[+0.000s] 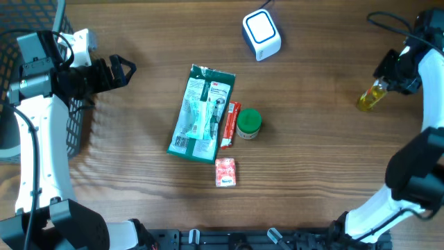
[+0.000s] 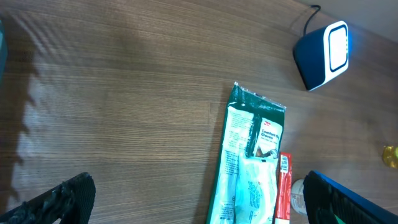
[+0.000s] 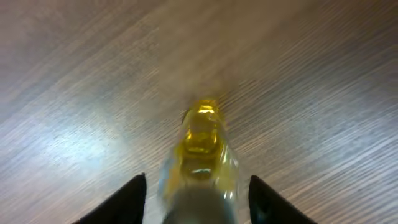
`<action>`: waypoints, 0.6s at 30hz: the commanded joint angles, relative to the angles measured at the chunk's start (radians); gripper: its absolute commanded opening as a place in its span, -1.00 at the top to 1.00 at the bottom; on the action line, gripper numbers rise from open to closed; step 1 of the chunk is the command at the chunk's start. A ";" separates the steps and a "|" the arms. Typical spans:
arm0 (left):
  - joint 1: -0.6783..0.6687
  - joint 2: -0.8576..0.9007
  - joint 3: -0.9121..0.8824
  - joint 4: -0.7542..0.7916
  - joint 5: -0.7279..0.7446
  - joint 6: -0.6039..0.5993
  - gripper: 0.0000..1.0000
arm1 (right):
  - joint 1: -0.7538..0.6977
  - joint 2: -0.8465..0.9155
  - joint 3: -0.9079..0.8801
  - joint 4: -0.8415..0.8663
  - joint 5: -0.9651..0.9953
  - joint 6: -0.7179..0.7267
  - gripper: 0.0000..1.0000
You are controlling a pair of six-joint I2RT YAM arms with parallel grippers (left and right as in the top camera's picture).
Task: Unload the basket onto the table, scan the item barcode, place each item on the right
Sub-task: 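Open the right gripper and move it over the green-lidded jar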
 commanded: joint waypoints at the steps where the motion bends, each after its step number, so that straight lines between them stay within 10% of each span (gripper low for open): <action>1: -0.002 0.005 0.005 0.003 0.011 0.015 -1.00 | 0.065 -0.186 0.084 0.000 -0.009 -0.029 -0.25; 9: -0.002 0.005 0.005 0.003 0.011 0.015 -1.00 | 0.371 -0.304 0.069 -0.151 -0.312 -0.131 -0.37; 10: -0.002 0.005 0.005 0.003 0.011 0.015 -1.00 | 0.423 -0.304 0.048 -0.158 -0.327 -0.129 -0.45; 11: -0.002 0.005 0.005 0.003 0.011 0.015 -1.00 | 0.458 -0.303 0.032 -0.156 -0.335 -0.124 -0.99; 18: -0.002 0.005 0.005 0.003 0.011 0.015 -1.00 | 0.696 -0.264 -0.100 -0.089 -0.335 0.064 -0.99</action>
